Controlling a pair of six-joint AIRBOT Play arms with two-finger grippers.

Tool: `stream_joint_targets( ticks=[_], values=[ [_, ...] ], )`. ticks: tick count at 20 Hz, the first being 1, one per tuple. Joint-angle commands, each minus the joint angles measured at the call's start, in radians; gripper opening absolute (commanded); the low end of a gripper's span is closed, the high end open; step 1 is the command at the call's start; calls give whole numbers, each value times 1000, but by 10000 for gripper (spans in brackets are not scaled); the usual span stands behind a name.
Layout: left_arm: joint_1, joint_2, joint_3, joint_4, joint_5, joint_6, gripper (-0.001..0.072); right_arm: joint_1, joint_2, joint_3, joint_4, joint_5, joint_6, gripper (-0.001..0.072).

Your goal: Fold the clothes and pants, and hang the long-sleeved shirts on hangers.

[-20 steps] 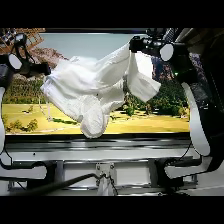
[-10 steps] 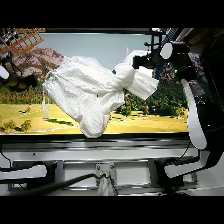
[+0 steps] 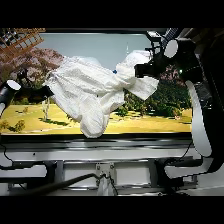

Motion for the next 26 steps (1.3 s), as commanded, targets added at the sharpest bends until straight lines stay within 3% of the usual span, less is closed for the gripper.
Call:
stream_joint_targets(
  ticks=[1, 6, 7, 8, 9, 10, 12, 15, 18, 20, 26],
  values=[
    [-6, -45, -9, -64, 70, 38, 463, 35, 24, 0, 0, 18, -4, 489],
    [-18, -84, -6, -93, 229, 52, 462, 66, 26, 0, 3, 31, -3, 488],
    [-21, -85, -5, -109, 256, 60, 365, 71, 26, 0, 2, 34, -3, 488],
    [-24, -85, -2, -136, 266, 96, 198, 76, 26, 0, 2, 34, -3, 488],
    [-25, -85, 4, -168, 268, 138, 79, 81, 26, 0, 2, 33, -3, 487],
    [-25, -82, 11, -190, 263, 169, 18, 83, 26, 0, 3, 34, -2, 487],
    [-10, -59, 16, -174, 244, 171, 16, 91, 27, -4, 2, 51, -2, 487],
    [65, 34, 16, -16, 230, 136, 14, 100, 60, -115, 0, 26, 10, 487],
    [160, 137, 16, 182, 197, -45, 14, 110, 121, -367, 11, -92, 44, 467],
    [198, 188, 13, 283, 143, -113, 14, 135, 151, -524, 8, -218, 37, 467],
    [210, 244, 8, 625, -10, -283, 13, 270, 104, -628, -27, -504, -211, 466]
  ],
)
